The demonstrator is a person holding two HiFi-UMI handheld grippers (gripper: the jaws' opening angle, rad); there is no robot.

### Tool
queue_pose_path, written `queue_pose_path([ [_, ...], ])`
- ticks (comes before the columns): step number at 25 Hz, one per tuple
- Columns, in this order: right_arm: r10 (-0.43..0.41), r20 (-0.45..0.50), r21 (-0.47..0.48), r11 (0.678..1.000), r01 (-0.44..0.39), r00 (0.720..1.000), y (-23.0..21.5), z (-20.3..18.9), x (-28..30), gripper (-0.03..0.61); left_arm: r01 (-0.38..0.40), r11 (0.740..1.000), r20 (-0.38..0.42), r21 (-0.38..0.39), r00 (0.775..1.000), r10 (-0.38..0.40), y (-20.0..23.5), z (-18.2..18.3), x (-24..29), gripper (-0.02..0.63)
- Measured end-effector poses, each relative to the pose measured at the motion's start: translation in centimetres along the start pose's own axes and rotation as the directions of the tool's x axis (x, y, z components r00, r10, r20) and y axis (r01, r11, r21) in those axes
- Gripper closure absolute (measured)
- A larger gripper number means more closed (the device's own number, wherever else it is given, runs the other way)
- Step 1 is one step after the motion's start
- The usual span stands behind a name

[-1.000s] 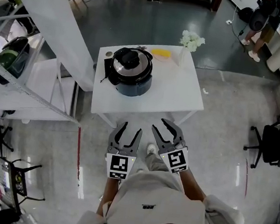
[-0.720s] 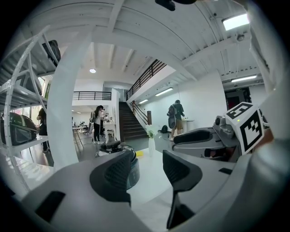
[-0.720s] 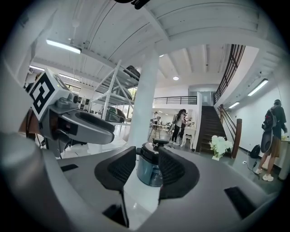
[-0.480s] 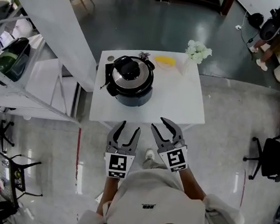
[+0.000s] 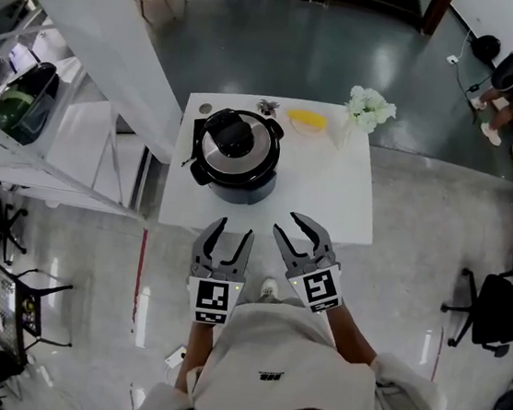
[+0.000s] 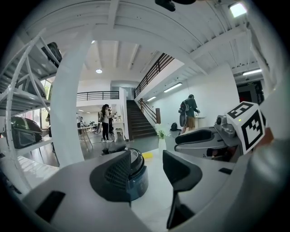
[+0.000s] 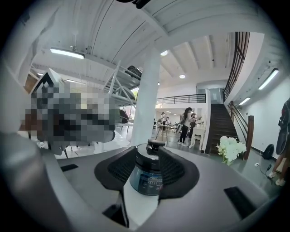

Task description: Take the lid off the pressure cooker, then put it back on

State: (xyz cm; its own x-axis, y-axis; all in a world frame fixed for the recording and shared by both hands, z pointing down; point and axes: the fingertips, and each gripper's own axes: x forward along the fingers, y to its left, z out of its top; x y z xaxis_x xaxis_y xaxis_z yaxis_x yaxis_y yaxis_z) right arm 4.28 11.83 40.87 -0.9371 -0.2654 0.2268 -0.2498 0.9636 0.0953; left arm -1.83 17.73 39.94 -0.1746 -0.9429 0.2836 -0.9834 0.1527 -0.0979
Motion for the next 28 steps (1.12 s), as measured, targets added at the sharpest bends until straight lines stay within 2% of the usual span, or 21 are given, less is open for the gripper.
queue_pose_path([
  [8,0.024,0.028,-0.021,1.0,-0.023,0.999,-2.2,-0.2,2.4,0.44,-0.019,1.0,-0.012,0.005,1.0,0.019,1.1,0.3,2.8,0.38],
  [13,0.016,0.001,0.018,1.0,-0.016,1.0,-3.2,0.0,4.4,0.44,-0.015,1.0,-0.013,0.015,1.0,0.015,2.7,0.5,4.8,0.38],
  [28,-0.023,-0.017,0.023,0.999,0.023,1.0,-5.8,0.8,13.3,0.44,0.053,0.998,-0.031,0.04,0.998,-0.052,9.9,1.0,12.0,0.38],
])
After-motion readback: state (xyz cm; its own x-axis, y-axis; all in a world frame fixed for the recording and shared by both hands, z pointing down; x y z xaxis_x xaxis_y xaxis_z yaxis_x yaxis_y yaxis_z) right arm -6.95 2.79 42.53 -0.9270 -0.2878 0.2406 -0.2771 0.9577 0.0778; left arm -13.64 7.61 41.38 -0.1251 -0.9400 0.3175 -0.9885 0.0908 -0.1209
